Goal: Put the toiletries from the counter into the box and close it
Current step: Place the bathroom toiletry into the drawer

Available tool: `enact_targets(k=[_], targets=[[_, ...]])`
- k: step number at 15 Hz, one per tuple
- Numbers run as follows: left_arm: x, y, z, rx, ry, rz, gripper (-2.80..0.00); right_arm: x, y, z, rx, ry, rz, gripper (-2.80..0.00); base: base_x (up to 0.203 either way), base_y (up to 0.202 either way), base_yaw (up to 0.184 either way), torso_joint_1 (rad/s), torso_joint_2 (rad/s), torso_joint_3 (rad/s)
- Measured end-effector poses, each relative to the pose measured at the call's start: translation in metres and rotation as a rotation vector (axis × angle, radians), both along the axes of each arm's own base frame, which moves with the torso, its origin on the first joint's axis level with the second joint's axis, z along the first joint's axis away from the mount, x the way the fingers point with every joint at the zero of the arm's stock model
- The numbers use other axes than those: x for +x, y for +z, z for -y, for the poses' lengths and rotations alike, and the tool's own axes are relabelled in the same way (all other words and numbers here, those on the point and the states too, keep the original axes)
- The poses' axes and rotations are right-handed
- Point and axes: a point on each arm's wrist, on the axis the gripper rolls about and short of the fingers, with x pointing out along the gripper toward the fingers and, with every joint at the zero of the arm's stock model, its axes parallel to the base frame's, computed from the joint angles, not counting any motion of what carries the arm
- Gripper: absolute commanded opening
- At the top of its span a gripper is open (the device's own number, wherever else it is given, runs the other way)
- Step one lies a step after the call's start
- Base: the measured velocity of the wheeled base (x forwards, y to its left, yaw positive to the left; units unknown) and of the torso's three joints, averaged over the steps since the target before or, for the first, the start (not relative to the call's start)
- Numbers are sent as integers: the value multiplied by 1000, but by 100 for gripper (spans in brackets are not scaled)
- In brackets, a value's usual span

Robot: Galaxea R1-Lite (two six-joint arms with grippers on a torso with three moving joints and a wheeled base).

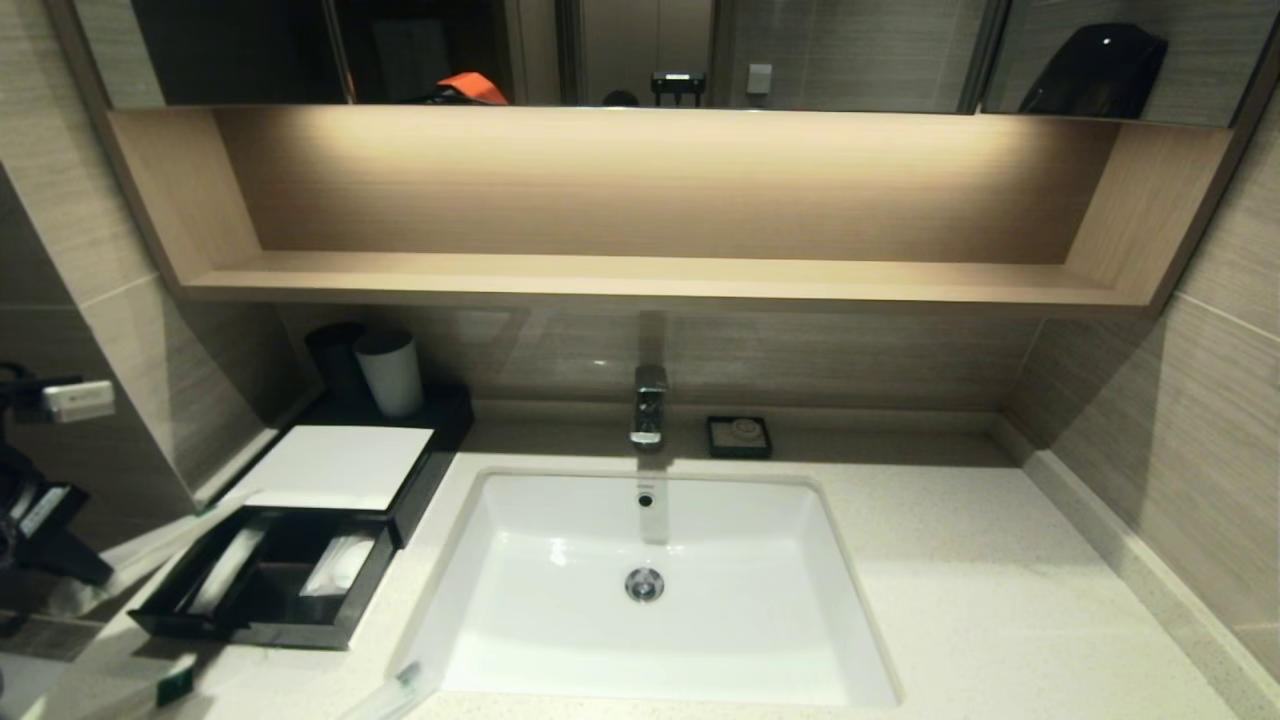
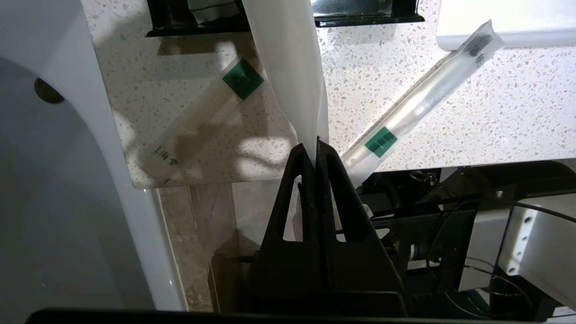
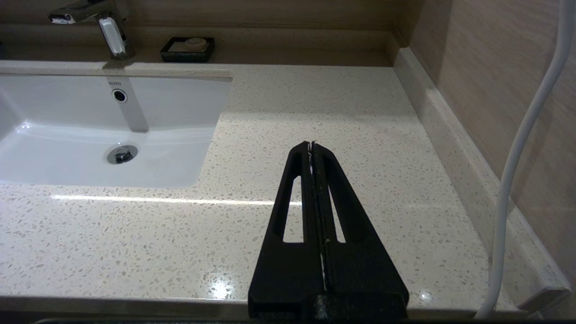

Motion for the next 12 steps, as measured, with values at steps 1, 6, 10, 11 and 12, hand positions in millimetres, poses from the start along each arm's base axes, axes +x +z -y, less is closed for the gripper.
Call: enact_targets(k=[1, 6, 10, 11, 12], targets=[[0, 0, -2, 7, -10, 4, -280, 0, 0, 0, 0, 0, 0, -280, 0, 0, 0, 0, 0, 0], [4, -1, -5, 30, -31, 31, -280, 0, 0, 0, 0, 0, 0, -280, 0, 0, 0, 0, 0, 0], [4, -3, -5, 36, -57, 26, -280, 0, 0, 0, 0, 0, 0, -280, 0, 0, 0, 0, 0, 0], [4, -5, -5, 34, -60, 21, -280, 0, 0, 0, 0, 0, 0, -280, 0, 0, 0, 0, 0, 0], [5, -6, -6, 31, -62, 15, -280, 0, 0, 0, 0, 0, 0, -280, 0, 0, 0, 0, 0, 0]])
